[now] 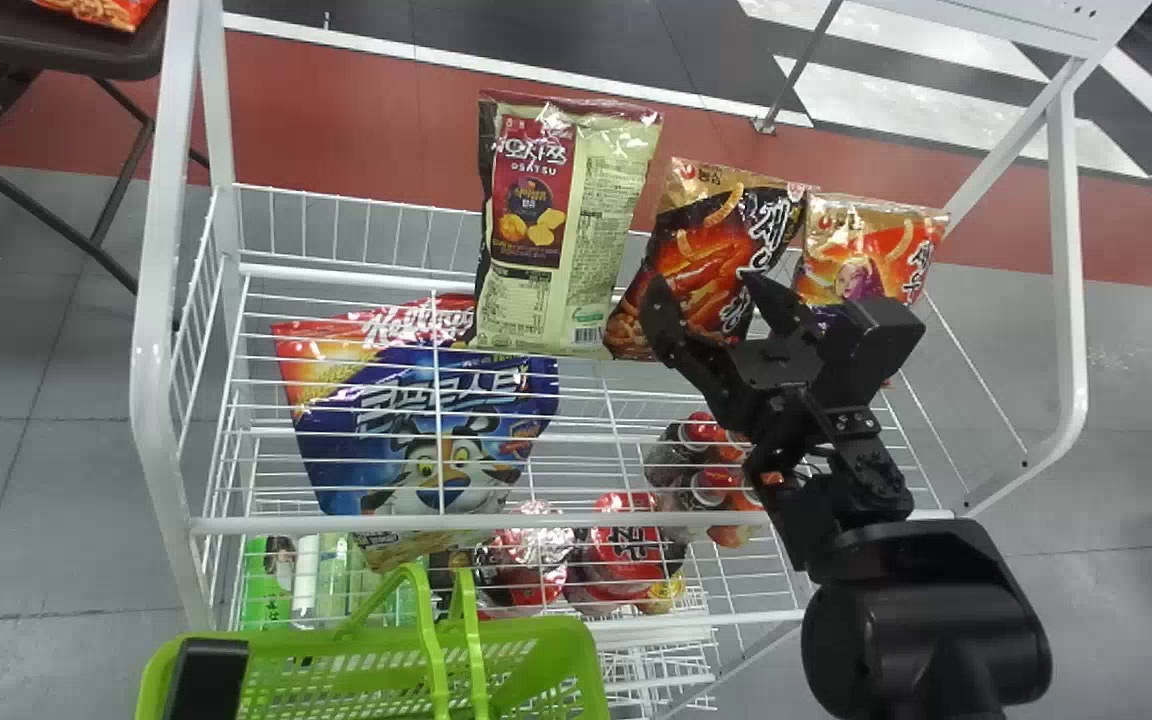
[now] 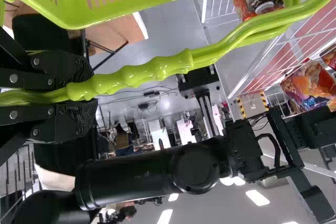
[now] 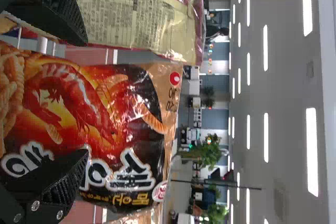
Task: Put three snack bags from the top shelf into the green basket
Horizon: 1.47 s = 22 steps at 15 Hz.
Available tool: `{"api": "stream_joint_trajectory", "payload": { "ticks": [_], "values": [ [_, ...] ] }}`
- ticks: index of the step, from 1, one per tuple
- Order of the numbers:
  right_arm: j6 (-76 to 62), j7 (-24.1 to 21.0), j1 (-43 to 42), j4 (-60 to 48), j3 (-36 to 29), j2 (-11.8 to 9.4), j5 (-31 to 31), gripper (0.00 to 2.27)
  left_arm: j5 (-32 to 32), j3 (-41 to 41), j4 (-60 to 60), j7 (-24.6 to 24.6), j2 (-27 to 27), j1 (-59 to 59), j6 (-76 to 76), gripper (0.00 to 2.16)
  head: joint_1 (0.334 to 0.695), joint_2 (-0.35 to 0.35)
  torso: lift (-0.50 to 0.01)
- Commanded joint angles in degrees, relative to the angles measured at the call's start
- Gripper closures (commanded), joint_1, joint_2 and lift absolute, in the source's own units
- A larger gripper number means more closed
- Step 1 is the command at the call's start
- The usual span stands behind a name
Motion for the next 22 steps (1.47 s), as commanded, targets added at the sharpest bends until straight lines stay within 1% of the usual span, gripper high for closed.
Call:
{"api": "stream_joint_trajectory", "payload": {
  "ticks": [1,2,3,4,5,6,7,13,18,22],
  "values": [
    [0.2,0.0,-1.2,2.2,-0.4,-0.1,0.1,0.09,-0.1,-0.4,-0.2,0.1,-0.1,0.0,0.0,2.14,0.695,-0.35,-0.05],
    [0.7,0.0,-2.1,3.5,-0.4,-0.2,0.3,0.09,-0.1,-0.4,-0.2,0.1,-0.1,0.0,0.2,2.14,0.695,-0.35,-0.05],
    [1.3,0.2,-2.8,4.5,-0.4,-0.2,0.1,0.14,-0.1,-0.4,-0.2,0.1,-0.1,0.0,0.2,2.14,0.695,-0.35,-0.05],
    [1.4,1.1,-3.3,5.2,-0.7,-0.6,-0.8,0.53,-0.1,-0.4,-0.2,0.1,-0.1,0.1,0.2,2.14,0.695,-0.35,-0.05],
    [1.6,2.5,-3.3,5.2,-0.7,-0.7,-1.1,1.31,-0.1,-0.4,-0.2,0.1,-0.1,0.2,0.2,2.14,0.695,-0.35,-0.05],
    [2.5,3.1,-3.3,4.9,-0.7,-0.8,-1.3,1.83,-0.1,-0.4,-0.1,0.1,-0.1,0.2,0.2,2.14,0.695,-0.35,-0.05],
    [3.5,4.3,-3.3,4.3,-0.9,-0.8,-1.5,2.03,-0.1,-0.4,-0.1,0.2,-0.1,0.2,0.2,2.14,0.695,-0.35,-0.05],
    [3.4,5.2,1.1,-1.6,-1.8,-1.0,-1.9,2.11,-0.1,-0.4,-0.2,0.3,-0.1,0.2,0.2,2.14,0.695,-0.35,-0.05],
    [3.2,3.4,4.7,-4.6,-2.3,-0.9,-1.4,2.11,-0.1,-0.5,-0.2,0.0,-0.1,0.2,0.2,2.14,0.695,-0.35,-0.05],
    [2.5,3.3,6.2,-5.8,-3.5,-0.9,-1.5,2.11,-0.1,-0.5,-0.2,-0.1,-0.1,0.4,0.0,2.14,0.695,-0.35,-0.05]
  ]
}}
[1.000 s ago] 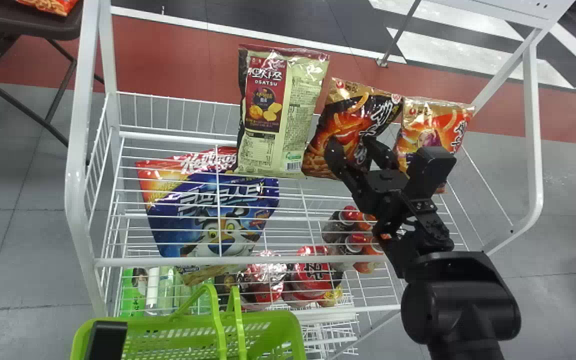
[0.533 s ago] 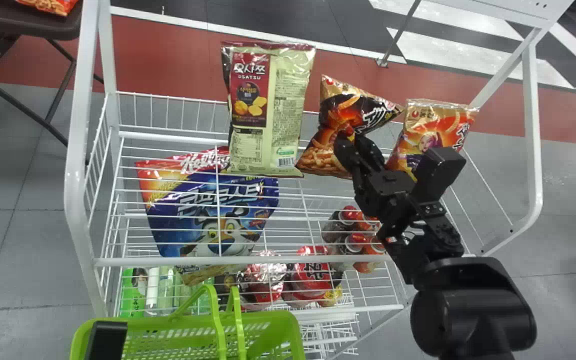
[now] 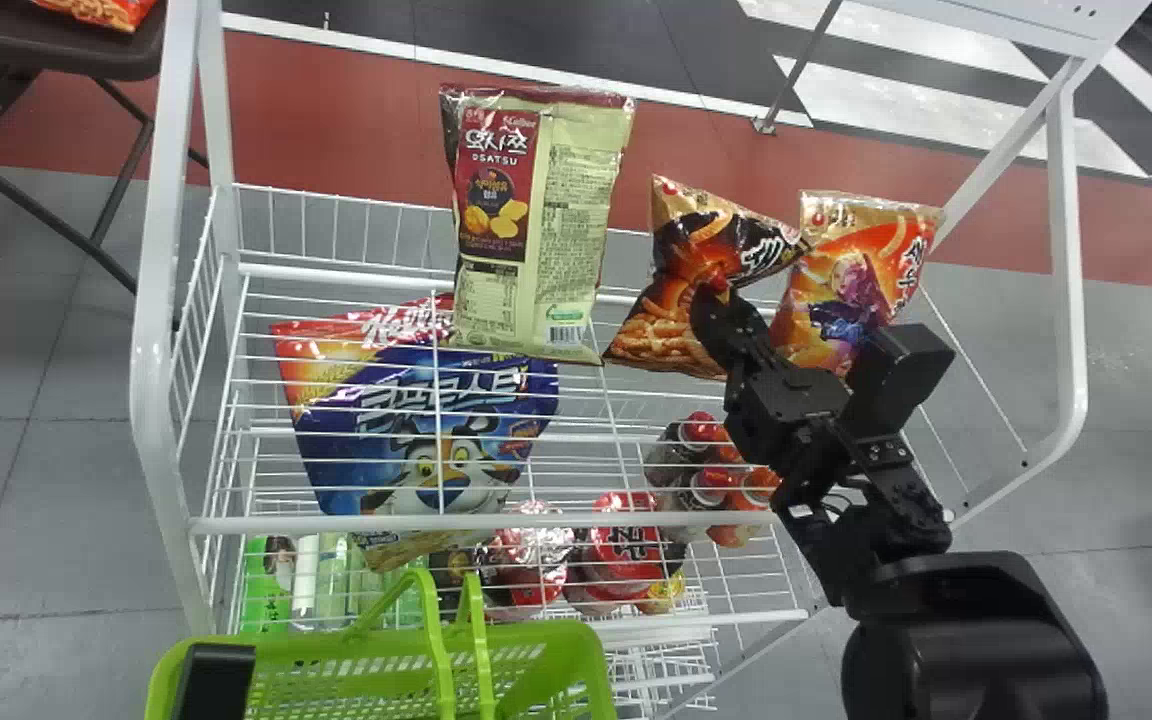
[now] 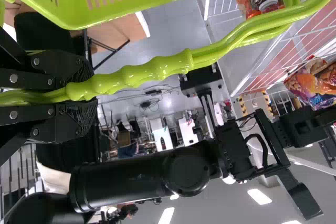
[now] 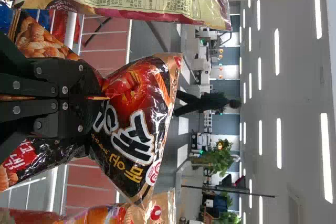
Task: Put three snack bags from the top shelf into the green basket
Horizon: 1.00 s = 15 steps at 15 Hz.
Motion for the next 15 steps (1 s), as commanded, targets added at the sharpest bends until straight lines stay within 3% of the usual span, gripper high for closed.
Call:
{"api": "stream_joint_trajectory", "payload": {
  "ticks": [1,6,9,11,15],
  "values": [
    [-0.4,0.0,1.1,-1.3,-1.0,-0.1,0.1,2.11,0.0,-0.2,0.0,0.0,-0.1,0.1,0.0,2.14,0.695,-0.35,-0.05],
    [-2.7,0.0,4.2,-5.4,-4.6,-1.4,0.4,2.11,-0.5,-1.0,-0.1,0.2,-0.1,0.2,0.0,2.14,0.695,-0.35,-0.05],
    [-2.2,2.0,9.1,-12.8,-7.7,-1.4,-2.7,2.11,-0.7,-1.0,0.0,0.4,-0.1,0.2,0.0,2.14,0.695,-0.35,-0.05],
    [2.2,5.3,13.3,-19.9,-11.1,-0.6,-6.2,2.11,-0.8,-1.0,0.0,0.4,-0.1,0.2,-0.2,2.15,0.695,-0.35,-0.05],
    [22.8,17.3,17.1,-27.5,-22.4,1.8,-18.8,2.11,-0.8,-0.2,0.0,0.3,-0.1,0.1,-1.6,2.15,0.695,-0.35,-0.05]
  ]
}}
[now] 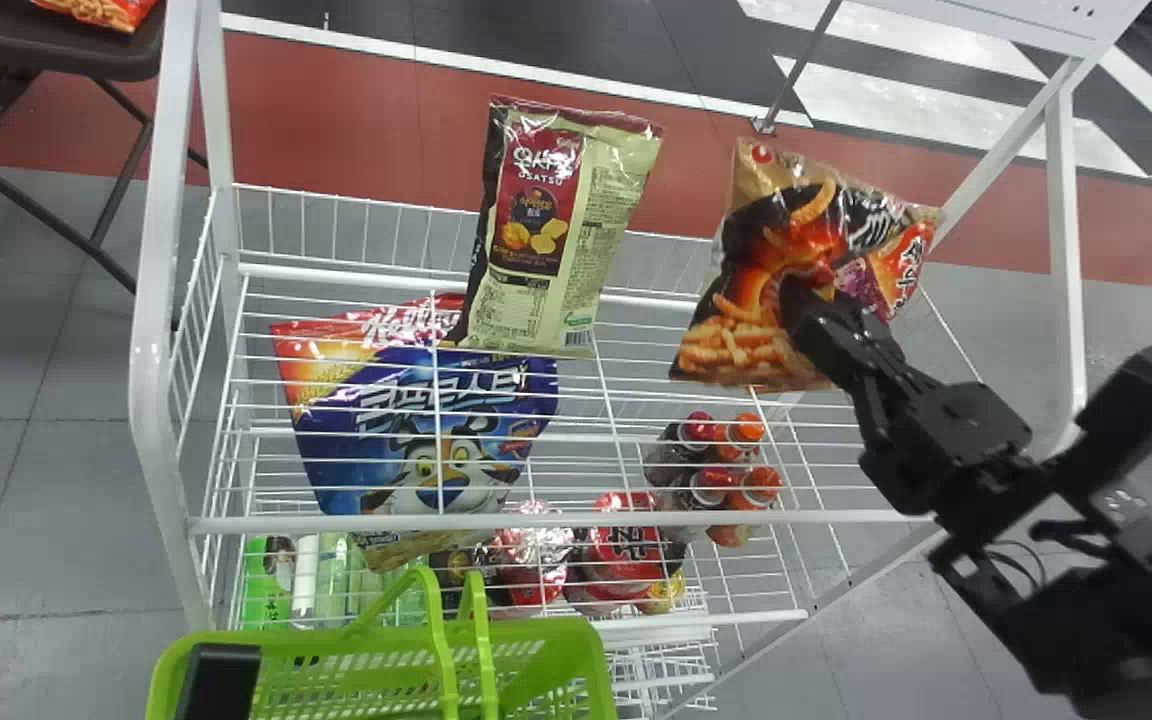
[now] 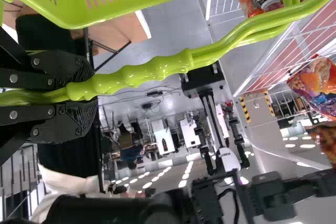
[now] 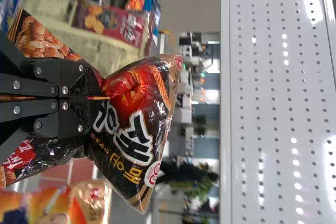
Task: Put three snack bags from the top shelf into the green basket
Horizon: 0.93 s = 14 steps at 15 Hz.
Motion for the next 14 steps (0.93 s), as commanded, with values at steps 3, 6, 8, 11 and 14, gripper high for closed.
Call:
{"api": "stream_joint_trajectory", "payload": {
  "ticks": [3,6,8,11,14],
  "values": [
    [27.9,9.7,1.1,-4.0,-10.8,1.9,-11.0,2.11,0.0,0.5,-0.2,0.1,-0.1,-0.3,-0.3,2.14,0.695,-0.35,-0.05],
    [46.2,14.8,1.1,-5.1,-12.6,1.9,-13.1,2.11,0.0,0.3,-0.9,0.1,-0.1,-0.3,-0.3,2.14,0.695,-0.35,-0.05],
    [56.8,17.0,1.3,-5.1,-12.2,2.0,-14.5,2.11,0.0,0.1,-1.7,0.2,-0.1,-0.3,-0.1,2.14,0.695,-0.35,-0.05],
    [62.9,17.5,3.4,-3.7,-7.2,2.7,-14.5,2.13,0.2,-0.2,-3.0,0.1,-0.1,-0.1,0.8,2.14,0.695,-0.35,-0.05],
    [63.6,16.9,4.2,-0.5,-1.8,2.4,-11.4,2.13,0.6,-0.5,-5.1,-0.4,-0.1,0.9,1.7,2.14,0.695,-0.35,-0.05]
  ]
}}
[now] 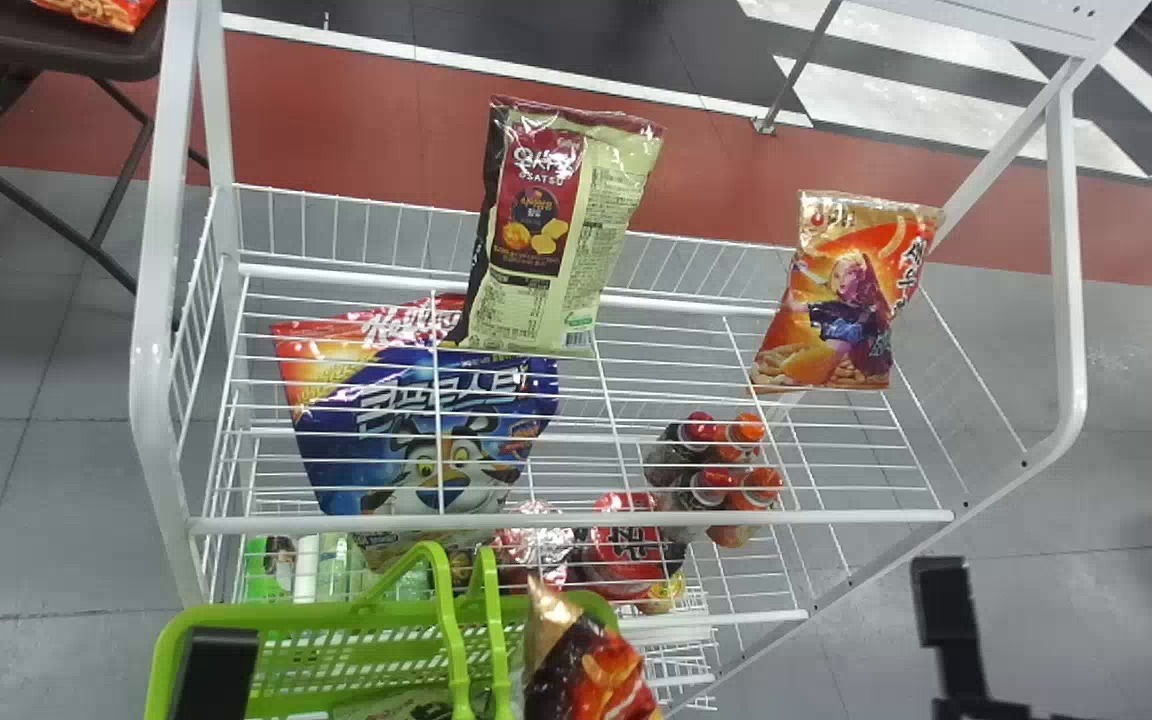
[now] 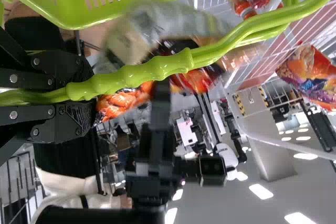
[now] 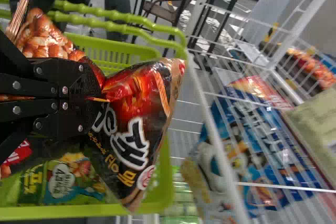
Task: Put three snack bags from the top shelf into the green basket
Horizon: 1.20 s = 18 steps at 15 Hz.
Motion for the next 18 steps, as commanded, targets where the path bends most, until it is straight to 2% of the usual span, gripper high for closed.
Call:
{"api": "stream_joint_trajectory", "payload": {
  "ticks": [1,4,6,7,10,11,12,13,14,18],
  "values": [
    [-0.6,-0.5,0.4,2.4,4.6,-0.4,3.0,2.13,0.2,-0.2,-1.1,-0.1,-0.1,0.4,0.6,2.14,0.695,-0.35,-0.05],
    [-10.8,-1.5,0.5,6.4,9.2,-1.1,5.5,2.13,0.4,-0.5,-1.3,-0.1,-0.1,0.6,1.5,2.14,0.695,-0.35,-0.05],
    [-14.8,-3.7,0.3,8.1,12.0,-1.8,8.4,2.12,0.4,-0.6,-2.2,0.0,-0.1,1.2,1.6,2.15,0.695,-0.35,-0.05],
    [-15.3,-4.9,0.0,9.0,13.4,-2.2,9.8,2.12,0.3,-0.6,-2.7,0.0,-0.1,1.3,1.8,2.14,0.695,-0.35,-0.05],
    [-14.1,-4.8,0.1,10.7,18.2,-3.7,12.4,2.1,0.3,-0.6,-2.8,0.1,-0.1,1.4,1.8,2.14,0.695,-0.35,-0.05],
    [-13.6,-4.6,0.7,10.5,19.2,-4.0,12.6,1.96,0.2,-0.6,-2.7,0.2,-0.1,1.4,1.8,2.14,0.695,-0.35,-0.05],
    [-12.5,-4.7,0.9,9.9,19.2,-4.1,12.6,1.57,0.2,-0.7,-2.7,0.4,-0.1,1.3,1.8,2.14,0.695,-0.35,-0.05],
    [-12.2,-5.2,0.9,9.6,18.4,-4.0,12.9,0.58,0.2,-0.7,-2.5,0.5,-0.1,1.3,1.8,2.14,0.695,-0.35,-0.05],
    [-12.9,-7.2,0.9,9.5,17.4,-4.0,13.3,0.0,0.2,-0.7,-2.4,0.4,-0.1,1.3,1.8,2.14,0.695,-0.35,-0.05],
    [-13.7,-7.4,1.5,6.5,12.0,-2.9,12.6,0.05,0.1,-0.7,-2.2,0.3,-0.1,1.4,1.8,2.14,0.695,-0.35,-0.05]
  ]
}}
